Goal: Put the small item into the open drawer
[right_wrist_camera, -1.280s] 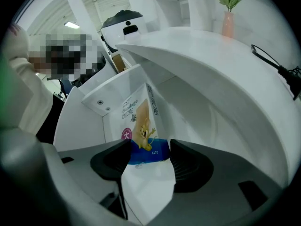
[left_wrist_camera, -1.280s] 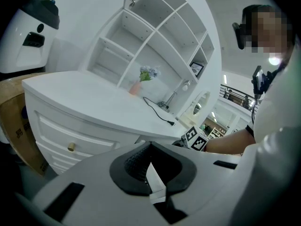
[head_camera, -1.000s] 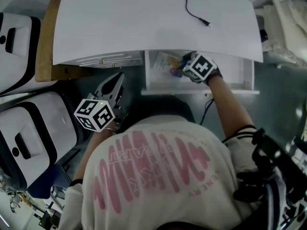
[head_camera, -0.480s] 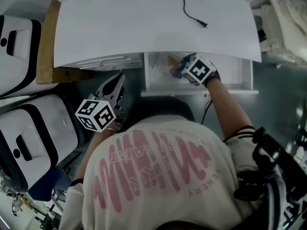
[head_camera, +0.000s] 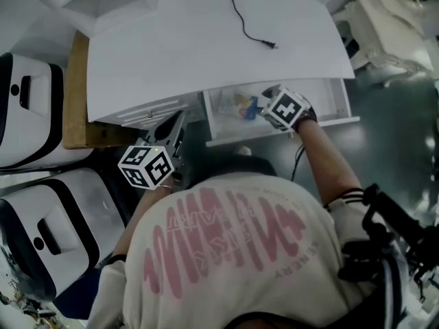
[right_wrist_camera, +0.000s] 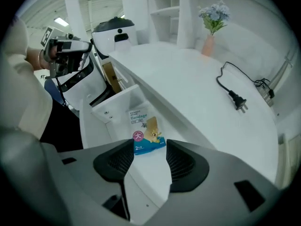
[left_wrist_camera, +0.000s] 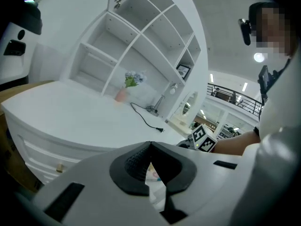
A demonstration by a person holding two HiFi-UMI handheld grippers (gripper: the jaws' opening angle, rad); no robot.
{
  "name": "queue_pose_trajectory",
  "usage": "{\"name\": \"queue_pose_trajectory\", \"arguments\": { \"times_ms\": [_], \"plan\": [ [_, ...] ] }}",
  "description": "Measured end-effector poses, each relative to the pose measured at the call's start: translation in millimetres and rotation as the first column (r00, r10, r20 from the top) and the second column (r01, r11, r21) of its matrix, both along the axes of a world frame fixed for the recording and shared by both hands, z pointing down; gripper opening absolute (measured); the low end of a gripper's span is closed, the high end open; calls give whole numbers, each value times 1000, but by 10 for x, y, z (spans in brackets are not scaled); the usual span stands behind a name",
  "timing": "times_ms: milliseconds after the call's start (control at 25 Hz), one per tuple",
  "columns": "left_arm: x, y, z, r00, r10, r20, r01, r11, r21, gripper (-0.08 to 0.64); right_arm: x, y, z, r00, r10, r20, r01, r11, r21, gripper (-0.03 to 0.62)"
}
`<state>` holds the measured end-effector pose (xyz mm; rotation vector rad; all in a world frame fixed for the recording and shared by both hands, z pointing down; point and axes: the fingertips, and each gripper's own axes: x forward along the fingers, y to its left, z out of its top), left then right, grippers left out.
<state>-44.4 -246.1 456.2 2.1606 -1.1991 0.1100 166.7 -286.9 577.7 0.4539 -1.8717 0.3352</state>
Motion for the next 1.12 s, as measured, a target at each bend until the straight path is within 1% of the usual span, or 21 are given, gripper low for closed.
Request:
{"name": "queue_pose_trajectory", "arguments": {
  "times_ms": [80, 160, 240, 320, 400, 520, 640, 720, 760, 840, 880, 960, 1000, 1040, 1120],
  "plan": [
    [18, 18, -57, 1000, 19, 14, -19, 1000, 12, 29, 18, 52, -171, 998, 66, 20, -66, 998, 21, 214],
    [30, -22, -127, 999, 42, 21, -43, 999, 33, 29, 36, 51, -384, 984, 166, 61, -169, 984, 58, 187],
    [41, -95, -232, 998, 63, 23, -64, 996, 68, 29, 76, 20, -607, 958, 268, 105, -279, 953, 120, 159],
    [47, -106, -362, 997, 74, 17, -75, 992, 105, 29, 103, 66, -803, 926, 348, 146, -371, 911, 181, 141],
    [67, -73, -482, 996, 93, 11, -94, 987, 132, 29, 99, 179, -974, 887, 418, 196, -454, 865, 213, 116],
    [105, -1, -627, 991, 130, 20, -132, 979, 157, 29, 62, 347, -1255, 808, 506, 300, -576, 787, 223, 96],
    [123, 71, -769, 989, 147, 14, -147, 971, 189, 29, 43, 465, -1576, 702, 563, 436, -688, 693, 213, 84],
    [117, 117, -873, 988, 153, -3, -149, 967, 208, 29, 28, 542, -1807, 620, 578, 530, -751, 632, 190, 73],
    [105, 141, -931, 988, 154, -12, -148, 965, 218, 29, 15, 589, -1921, 580, 578, 574, -776, 606, 174, 69],
    [75, 181, -1057, 987, 159, -23, -149, 958, 244, 29, -11, 688, -2141, 507, 567, 650, -814, 562, 145, 63],
    [61, 198, -1120, 986, 163, -25, -151, 954, 257, 29, -22, 737, -2243, 477, 557, 680, -829, 542, 137, 60],
    [39, 238, -1234, 984, 174, -27, -160, 946, 281, 29, -39, 840, -2424, 428, 532, 731, -853, 505, 132, 50],
    [33, 259, -1283, 983, 180, -26, -164, 942, 293, 29, -45, 894, -2497, 410, 519, 750, -863, 488, 134, 46],
    [28, 277, -1325, 982, 186, -25, -170, 938, 303, 29, -49, 945, -2558, 398, 506, 765, -871, 472, 141, 43],
    [8, 312, -1386, 981, 193, -20, -177, 931, 320, 29, -62, 1035, -2632, 392, 486, 781, -880, 445, 165, 37]
  ]
}}
